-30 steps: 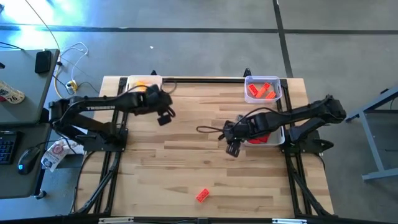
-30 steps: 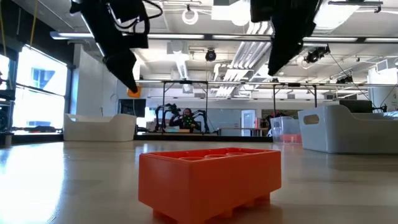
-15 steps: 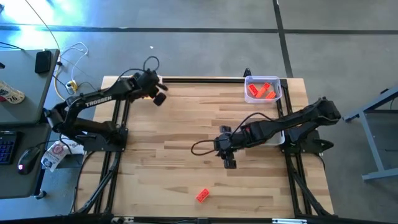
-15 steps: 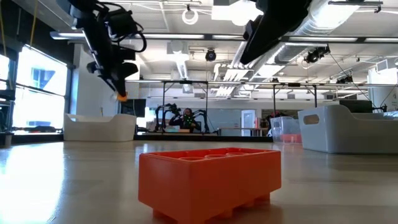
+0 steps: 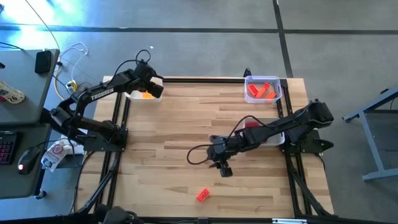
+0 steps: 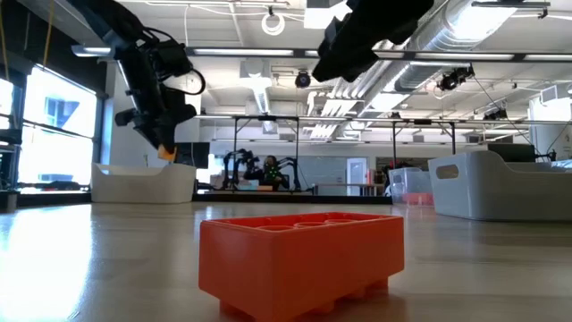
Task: Sort & place blocks by color
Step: Put the yellow game piece into the white bin, then put the orange game piece into the transparent bin
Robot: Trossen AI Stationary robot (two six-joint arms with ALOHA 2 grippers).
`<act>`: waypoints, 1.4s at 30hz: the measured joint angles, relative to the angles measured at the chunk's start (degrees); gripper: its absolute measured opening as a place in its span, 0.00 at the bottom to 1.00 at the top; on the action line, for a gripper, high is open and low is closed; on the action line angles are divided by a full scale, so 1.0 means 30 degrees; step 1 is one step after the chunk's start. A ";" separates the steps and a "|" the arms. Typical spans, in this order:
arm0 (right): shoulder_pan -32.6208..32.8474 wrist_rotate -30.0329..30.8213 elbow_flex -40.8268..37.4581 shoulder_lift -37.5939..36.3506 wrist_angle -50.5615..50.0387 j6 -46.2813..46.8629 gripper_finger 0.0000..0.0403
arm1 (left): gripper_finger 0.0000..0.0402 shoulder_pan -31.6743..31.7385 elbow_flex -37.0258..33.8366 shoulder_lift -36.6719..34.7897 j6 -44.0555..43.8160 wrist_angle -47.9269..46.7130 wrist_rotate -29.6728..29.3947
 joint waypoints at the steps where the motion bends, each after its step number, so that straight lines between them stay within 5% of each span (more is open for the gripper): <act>1: 0.0056 -0.0106 0.0000 0.0128 0.0133 0.0002 0.38 | 0.25 0.0089 0.0000 0.0113 -0.0078 -0.0004 0.0023; 14: 0.0206 -0.1138 0.0000 0.2357 0.2604 0.0139 0.38 | 0.46 0.0130 0.0000 0.0436 -0.0102 -0.0194 0.0326; 22: 0.0950 -0.1065 0.0000 0.3250 0.3016 0.0169 0.38 | 0.47 -0.0138 0.1113 0.0255 -0.0152 -0.2576 0.2970; 30: 0.2097 -0.0993 0.0000 0.3967 0.4813 0.1031 0.39 | 0.47 -0.1291 0.1937 -0.0737 -0.0834 -0.3744 0.3063; 42: 0.3342 -0.0199 -0.0007 0.4618 0.6126 -0.0982 0.56 | 0.47 -0.2397 0.2055 -0.1903 -0.1954 -0.4251 0.3055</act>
